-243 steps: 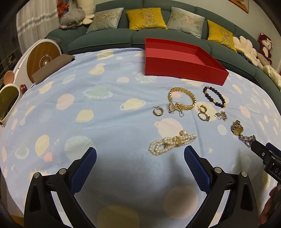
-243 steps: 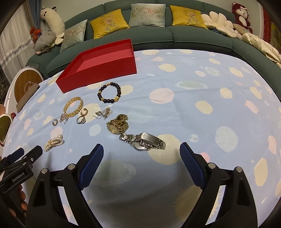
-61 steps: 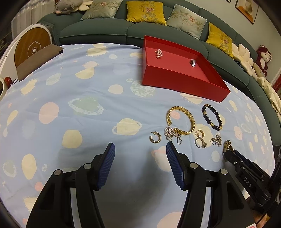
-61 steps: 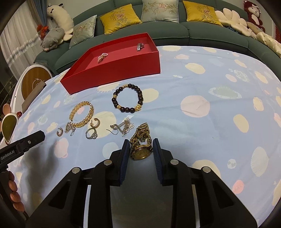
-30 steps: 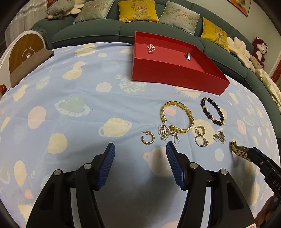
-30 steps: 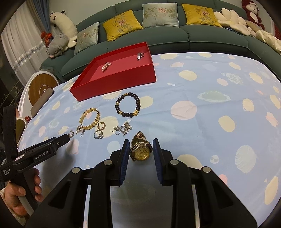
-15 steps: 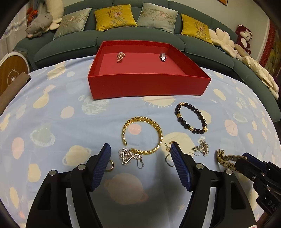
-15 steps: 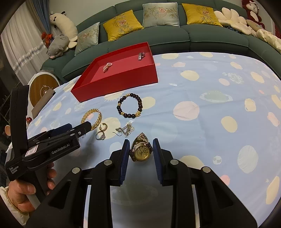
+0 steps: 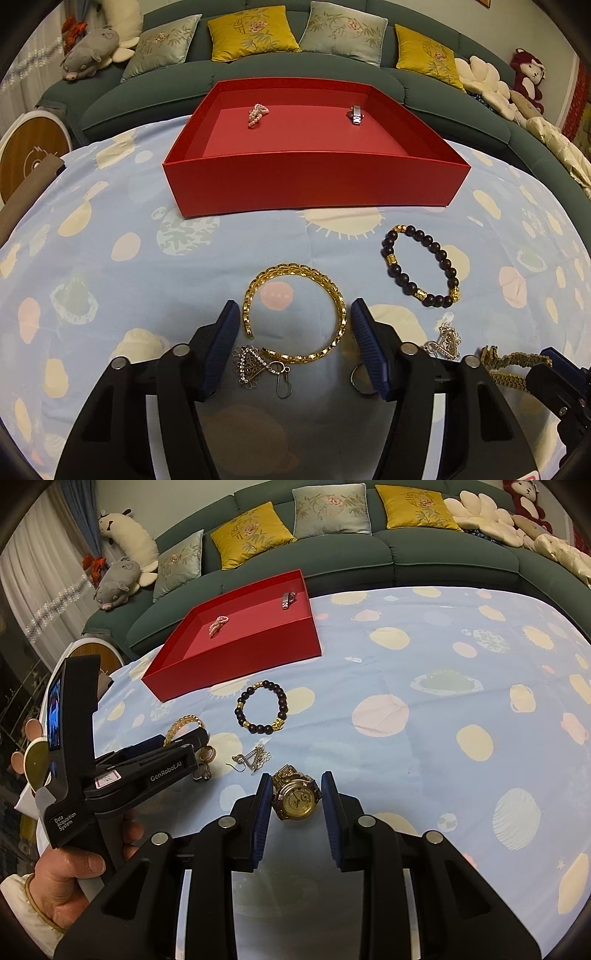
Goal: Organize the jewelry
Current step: 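Grasp the gold chain bangle with the left gripper while the right gripper holds the gold watch, then carry the bangle and gold watch into the red tray and open both grippers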
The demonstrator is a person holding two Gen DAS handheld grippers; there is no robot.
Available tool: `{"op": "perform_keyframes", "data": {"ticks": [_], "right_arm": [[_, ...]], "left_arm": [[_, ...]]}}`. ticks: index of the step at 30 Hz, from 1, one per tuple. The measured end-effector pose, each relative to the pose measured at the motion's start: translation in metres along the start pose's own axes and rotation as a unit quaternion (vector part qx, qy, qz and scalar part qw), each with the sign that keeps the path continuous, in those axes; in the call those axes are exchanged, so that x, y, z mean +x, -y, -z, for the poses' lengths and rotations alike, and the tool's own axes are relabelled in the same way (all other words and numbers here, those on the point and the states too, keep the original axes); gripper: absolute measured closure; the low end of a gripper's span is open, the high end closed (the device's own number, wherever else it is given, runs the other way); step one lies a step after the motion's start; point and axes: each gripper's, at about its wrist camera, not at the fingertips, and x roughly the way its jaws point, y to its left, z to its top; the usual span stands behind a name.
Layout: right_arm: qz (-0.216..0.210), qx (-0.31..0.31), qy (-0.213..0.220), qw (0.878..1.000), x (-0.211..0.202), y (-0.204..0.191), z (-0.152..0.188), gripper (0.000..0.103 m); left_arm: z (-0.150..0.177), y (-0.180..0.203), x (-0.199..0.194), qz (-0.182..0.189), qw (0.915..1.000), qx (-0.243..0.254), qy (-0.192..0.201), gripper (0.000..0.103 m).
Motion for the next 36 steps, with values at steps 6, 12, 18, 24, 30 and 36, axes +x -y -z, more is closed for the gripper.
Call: {"op": "perform_keyframes", "data": {"ticks": [6, 12, 18, 24, 30, 36], "right_arm": [[-0.002, 0.002, 0.004, 1.0, -0.004, 0.001, -0.001, 0.077], [-0.005, 0.001, 0.013, 1.0, -0.011, 0.0, -0.005, 0.077], [-0.01, -0.002, 0.035, 0.999, -0.025, -0.005, -0.017, 0.077], [-0.017, -0.006, 0.055, 0.998, -0.04, -0.018, -0.033, 0.077], [-0.029, -0.029, 0.071, 0.997, -0.046, -0.039, -0.08, 0.077], [-0.045, -0.049, 0.094, 0.993, -0.025, -0.061, -0.153, 0.077]], "left_arm": [[0.0, 0.002, -0.002, 0.006, 1.0, 0.007, -0.002, 0.05], [-0.004, 0.004, -0.025, 0.022, 0.9996, 0.006, 0.015, 0.05], [-0.011, 0.0, -0.061, 0.044, 0.9984, 0.001, 0.036, 0.05], [-0.024, -0.014, -0.09, 0.061, 0.9972, -0.012, 0.042, 0.05], [-0.06, -0.039, -0.11, 0.057, 0.9965, -0.016, 0.059, 0.05], [-0.115, -0.059, -0.087, 0.038, 0.9962, -0.015, 0.077, 0.049]]}}
